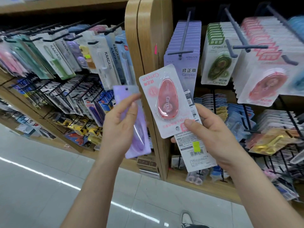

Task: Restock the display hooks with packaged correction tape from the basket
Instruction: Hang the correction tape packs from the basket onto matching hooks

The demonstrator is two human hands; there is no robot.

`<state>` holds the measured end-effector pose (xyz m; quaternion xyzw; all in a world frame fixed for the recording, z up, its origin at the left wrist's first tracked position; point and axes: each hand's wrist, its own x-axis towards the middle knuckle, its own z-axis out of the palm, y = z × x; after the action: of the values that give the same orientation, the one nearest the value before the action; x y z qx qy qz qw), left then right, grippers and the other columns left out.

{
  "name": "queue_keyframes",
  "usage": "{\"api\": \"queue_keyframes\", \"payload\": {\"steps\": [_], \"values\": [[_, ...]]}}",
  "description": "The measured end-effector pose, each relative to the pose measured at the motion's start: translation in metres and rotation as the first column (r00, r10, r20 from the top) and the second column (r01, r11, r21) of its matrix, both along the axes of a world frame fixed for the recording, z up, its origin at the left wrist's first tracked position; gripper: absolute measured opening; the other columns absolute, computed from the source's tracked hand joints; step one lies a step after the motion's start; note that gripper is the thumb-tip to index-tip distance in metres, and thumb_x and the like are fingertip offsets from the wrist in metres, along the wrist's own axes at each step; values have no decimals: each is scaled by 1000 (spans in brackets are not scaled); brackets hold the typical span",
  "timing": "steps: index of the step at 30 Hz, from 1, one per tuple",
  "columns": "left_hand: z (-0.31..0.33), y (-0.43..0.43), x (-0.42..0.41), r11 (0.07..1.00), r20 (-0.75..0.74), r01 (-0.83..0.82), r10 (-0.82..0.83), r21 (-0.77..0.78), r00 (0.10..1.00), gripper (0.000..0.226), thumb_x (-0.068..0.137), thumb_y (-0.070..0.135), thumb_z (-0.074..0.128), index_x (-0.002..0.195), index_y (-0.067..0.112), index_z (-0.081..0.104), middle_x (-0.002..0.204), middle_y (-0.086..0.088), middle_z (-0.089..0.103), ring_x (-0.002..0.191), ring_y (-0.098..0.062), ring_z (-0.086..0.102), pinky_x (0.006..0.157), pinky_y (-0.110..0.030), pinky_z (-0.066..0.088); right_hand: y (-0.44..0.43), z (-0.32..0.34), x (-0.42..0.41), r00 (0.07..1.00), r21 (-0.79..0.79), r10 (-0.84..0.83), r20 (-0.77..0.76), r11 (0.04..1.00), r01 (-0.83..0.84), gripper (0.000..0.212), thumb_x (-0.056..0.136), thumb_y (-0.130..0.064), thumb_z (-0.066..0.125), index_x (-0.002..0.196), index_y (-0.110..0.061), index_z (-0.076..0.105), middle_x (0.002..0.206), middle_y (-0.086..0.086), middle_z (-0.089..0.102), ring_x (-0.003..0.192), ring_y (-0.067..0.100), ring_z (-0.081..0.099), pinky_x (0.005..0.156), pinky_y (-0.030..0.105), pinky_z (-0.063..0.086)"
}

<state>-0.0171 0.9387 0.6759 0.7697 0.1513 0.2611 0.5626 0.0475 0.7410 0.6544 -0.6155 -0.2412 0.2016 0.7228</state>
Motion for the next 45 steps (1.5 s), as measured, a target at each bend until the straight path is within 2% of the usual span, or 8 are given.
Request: {"api": "queue_keyframes", "payload": {"steps": [6, 15, 18, 24, 29, 33, 40, 45], "values": [[11, -19, 6, 934, 1, 96, -102, -344, 995, 30, 83, 48, 61, 83, 23, 77, 97, -2, 77, 96, -22, 71, 91, -43, 54, -15, -6, 0, 996, -46, 87, -31, 995, -89, 32, 87, -17, 57, 118, -20, 62, 100, 11, 76, 82, 26, 74, 67, 31, 60], [3, -21, 6, 930, -175, 297, -336, -216, 926, 21, 85, 5, 69, 68, 17, 74, 76, 0, 74, 67, -12, 63, 68, -25, 49, -44, 6, 5, 932, 73, -361, -19, 929, 362, 29, 89, -3, 63, 103, -28, 64, 94, -11, 77, 82, 7, 72, 66, 23, 57], [-13, -30, 0, 834, -313, 501, -551, -230, 773, 10, 78, 19, 77, 87, 16, 80, 93, -3, 77, 84, -15, 70, 81, -31, 54, -65, 17, 11, 918, 9, -364, 156, 930, 367, 31, 82, -12, 70, 105, -31, 64, 97, -14, 76, 87, 4, 70, 73, 20, 55], [-12, -59, 15, 764, -271, 626, -643, -156, 716, 20, 74, 29, 73, 86, 14, 79, 85, 4, 77, 75, -3, 64, 70, -18, 50, -93, 25, 12, 915, -36, -366, 170, 926, 377, 35, 82, -13, 71, 108, -34, 61, 96, -20, 75, 86, -3, 68, 72, 15, 52], [-23, -93, 18, 795, -48, 549, -578, -258, 814, 18, 74, 37, 84, 79, 19, 79, 78, 5, 74, 70, -6, 61, 63, -19, 49, -118, 8, -1, 908, 147, -418, -25, 897, 417, 58, 53, -24, 94, 105, -30, 70, 102, -5, 77, 90, 11, 73, 68, 24, 57], [-32, -128, 19, 784, -76, 587, -610, -202, 789, 10, 75, 33, 72, 73, 41, 77, 76, 18, 72, 69, 5, 60, 65, -12, 45, -120, 1, -3, 802, 253, -567, -187, 761, 597, 40, 62, -19, 79, 99, -21, 67, 94, -1, 78, 82, 16, 75, 63, 31, 59], [-12, -151, 40, 725, -88, 669, -686, -166, 722, 35, 86, 26, 61, 53, 32, 69, 53, 21, 57, 51, 8, 50, 53, -5, 36, -126, 15, 14, 703, 243, -706, -88, 669, 702, 47, 68, -12, 78, 112, -13, 62, 108, 4, 76, 101, 24, 72, 81, 41, 60], [-4, -162, 53, 769, -13, 623, -631, -145, 776, 15, 82, 33, 63, 72, 26, 71, 66, 17, 68, 62, 6, 56, 61, -8, 41, -126, 24, 36, 700, 302, -707, -100, 649, 698, 53, 74, -11, 79, 122, -4, 58, 114, 9, 73, 107, 28, 70, 90, 49, 57]]}}
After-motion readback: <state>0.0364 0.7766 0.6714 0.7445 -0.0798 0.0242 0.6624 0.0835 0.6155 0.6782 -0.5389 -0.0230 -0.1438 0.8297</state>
